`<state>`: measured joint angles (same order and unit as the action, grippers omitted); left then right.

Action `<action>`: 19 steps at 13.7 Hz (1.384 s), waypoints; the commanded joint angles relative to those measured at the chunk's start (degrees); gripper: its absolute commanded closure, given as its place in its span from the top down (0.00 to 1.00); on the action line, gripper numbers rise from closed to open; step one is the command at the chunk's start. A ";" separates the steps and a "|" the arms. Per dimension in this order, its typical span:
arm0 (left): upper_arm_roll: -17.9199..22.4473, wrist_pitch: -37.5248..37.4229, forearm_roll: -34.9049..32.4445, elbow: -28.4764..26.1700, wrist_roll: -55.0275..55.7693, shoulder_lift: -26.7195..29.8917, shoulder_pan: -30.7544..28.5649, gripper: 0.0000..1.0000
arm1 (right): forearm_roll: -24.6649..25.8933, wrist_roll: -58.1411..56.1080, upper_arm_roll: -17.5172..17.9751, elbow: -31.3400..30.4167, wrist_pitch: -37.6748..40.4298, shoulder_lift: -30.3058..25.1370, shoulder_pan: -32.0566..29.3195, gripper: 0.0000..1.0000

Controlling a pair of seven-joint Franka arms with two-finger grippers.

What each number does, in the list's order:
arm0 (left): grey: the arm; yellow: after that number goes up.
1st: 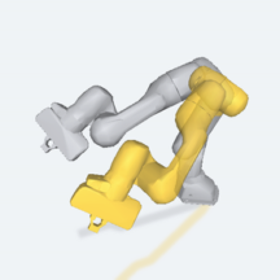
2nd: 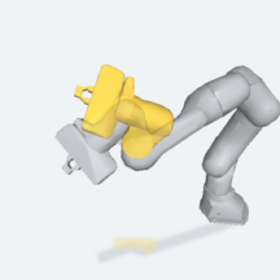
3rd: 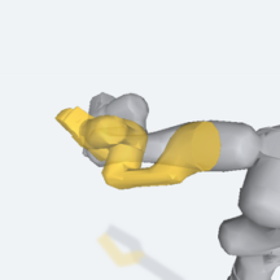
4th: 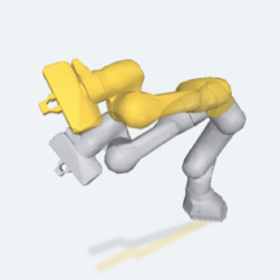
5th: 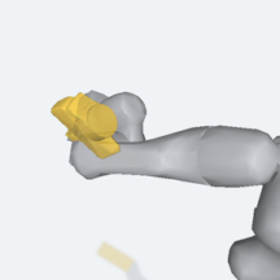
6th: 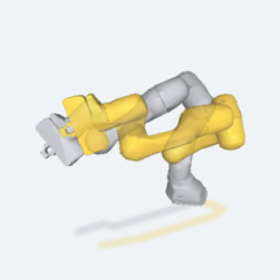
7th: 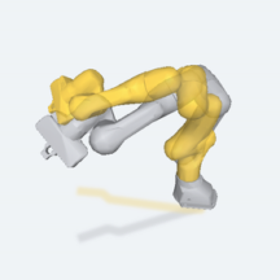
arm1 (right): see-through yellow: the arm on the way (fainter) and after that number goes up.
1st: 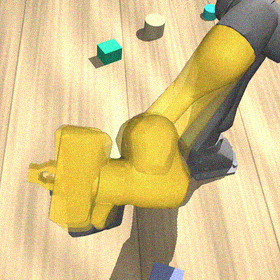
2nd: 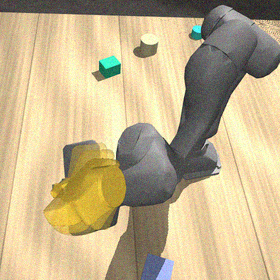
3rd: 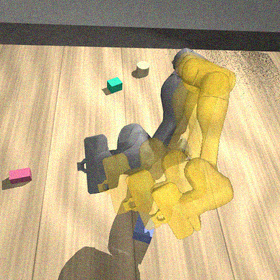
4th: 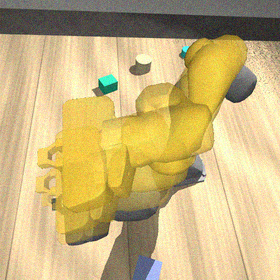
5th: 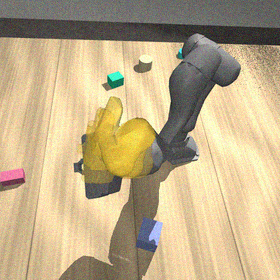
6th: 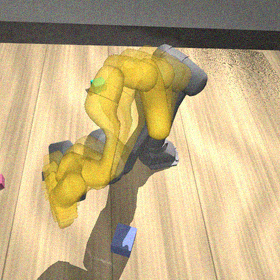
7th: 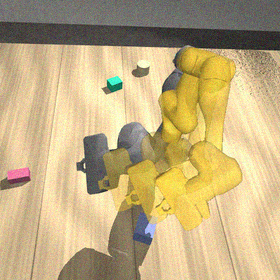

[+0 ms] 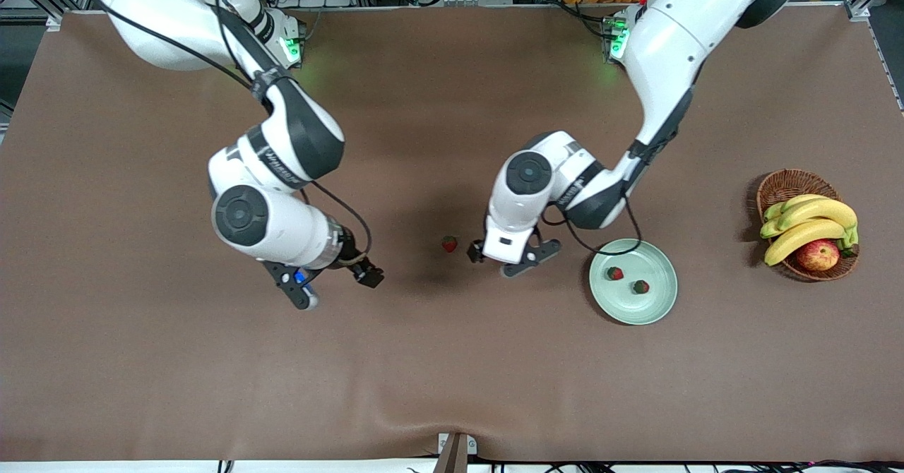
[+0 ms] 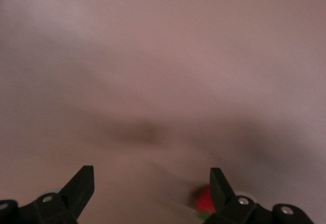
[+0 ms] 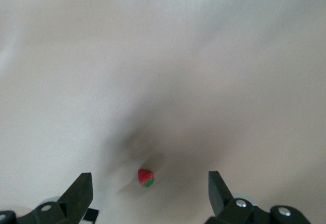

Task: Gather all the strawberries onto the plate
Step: 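Grasp the third strawberry with the left gripper while the right gripper withdraws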

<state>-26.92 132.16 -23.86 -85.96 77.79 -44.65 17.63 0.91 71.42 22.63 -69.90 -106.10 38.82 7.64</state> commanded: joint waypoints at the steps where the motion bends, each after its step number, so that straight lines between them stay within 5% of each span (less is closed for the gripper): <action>1: 5.97 3.01 -3.82 4.93 -0.71 -3.16 8.79 1.00 | -1.00 -8.72 2.94 -1.47 4.21 -3.21 -6.21 1.00; 5: 16.70 10.04 -4.00 6.16 -0.80 -6.23 20.14 1.00 | -2.32 -28.75 2.94 -1.47 9.41 -5.41 -13.52 1.00; 7: 17.60 10.14 -4.26 5.98 -0.97 -6.41 21.65 1.00 | -2.15 -39.89 0.94 -1.47 10.56 -7.25 -15.02 1.00; 9: 17.60 10.14 -4.27 5.98 -2.98 -7.02 21.65 1.00 | -2.06 -54.20 -3.80 -1.47 10.65 -8.92 -16.43 1.00; 11: 17.60 10.14 -4.18 5.98 -4.67 -7.46 21.74 1.00 | -2.41 -71.51 -13.09 -1.82 11.18 -11.56 -13.82 1.00; 14: 17.60 10.14 -4.18 5.89 -4.67 -7.64 22.45 0.87 | -6.44 -76.08 -23.22 -2.00 17.65 -16.21 -9.67 1.00; 16: 17.60 10.14 -4.18 5.89 -4.58 -7.90 22.71 0.87 | -5.84 -75.99 -23.60 -6.01 23.56 -22.69 -8.62 1.00; 19: 17.60 10.14 -4.18 5.98 -4.32 -8.17 22.80 0.74 | -5.05 -75.99 -23.69 -18.48 18.84 -31.76 -8.52 1.00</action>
<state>-9.67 142.08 -26.86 -81.56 73.32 -51.69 39.95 -4.44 -4.17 -0.01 -76.25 -82.97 14.89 -1.63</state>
